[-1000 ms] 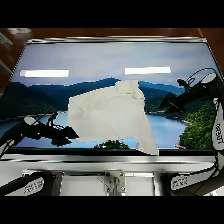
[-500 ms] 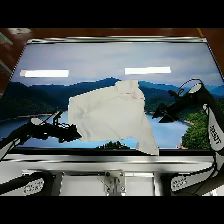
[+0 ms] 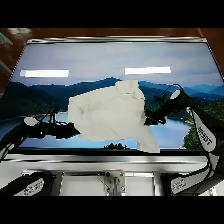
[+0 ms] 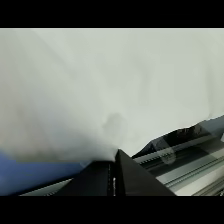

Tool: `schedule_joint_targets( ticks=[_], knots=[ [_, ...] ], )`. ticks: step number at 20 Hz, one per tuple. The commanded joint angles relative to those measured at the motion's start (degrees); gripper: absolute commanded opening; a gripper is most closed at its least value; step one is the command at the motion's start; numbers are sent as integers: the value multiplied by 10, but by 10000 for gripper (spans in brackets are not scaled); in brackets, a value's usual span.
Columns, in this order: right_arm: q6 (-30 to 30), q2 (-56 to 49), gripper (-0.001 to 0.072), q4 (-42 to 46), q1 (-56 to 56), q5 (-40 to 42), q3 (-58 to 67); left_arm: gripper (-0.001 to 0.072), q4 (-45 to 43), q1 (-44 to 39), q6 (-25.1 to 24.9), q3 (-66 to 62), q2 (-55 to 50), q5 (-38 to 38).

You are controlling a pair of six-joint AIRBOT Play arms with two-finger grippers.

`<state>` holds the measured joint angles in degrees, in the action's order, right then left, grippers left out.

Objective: Fold the shirts.

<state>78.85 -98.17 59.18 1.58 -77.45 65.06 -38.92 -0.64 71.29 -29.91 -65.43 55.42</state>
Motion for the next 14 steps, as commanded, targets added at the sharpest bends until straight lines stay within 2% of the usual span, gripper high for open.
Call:
schedule_joint_targets(
  ticks=[1,2,5,8,11,14],
  knots=[
    [-23,35,60,-26,-14,-8,6,32,-35,0,-1,-31,52,-14],
    [-42,69,60,-33,-11,-4,21,32,-63,0,3,-61,82,-15],
    [-110,200,60,-59,-3,4,124,32,-180,0,55,-217,188,-17],
    [-112,347,60,-38,-3,90,286,33,-235,0,55,-439,278,-58],
    [-64,449,59,28,-3,190,424,33,-242,0,86,-632,305,-68],
    [-15,496,59,76,-3,160,510,33,-242,0,95,-740,305,-28]
  ],
)
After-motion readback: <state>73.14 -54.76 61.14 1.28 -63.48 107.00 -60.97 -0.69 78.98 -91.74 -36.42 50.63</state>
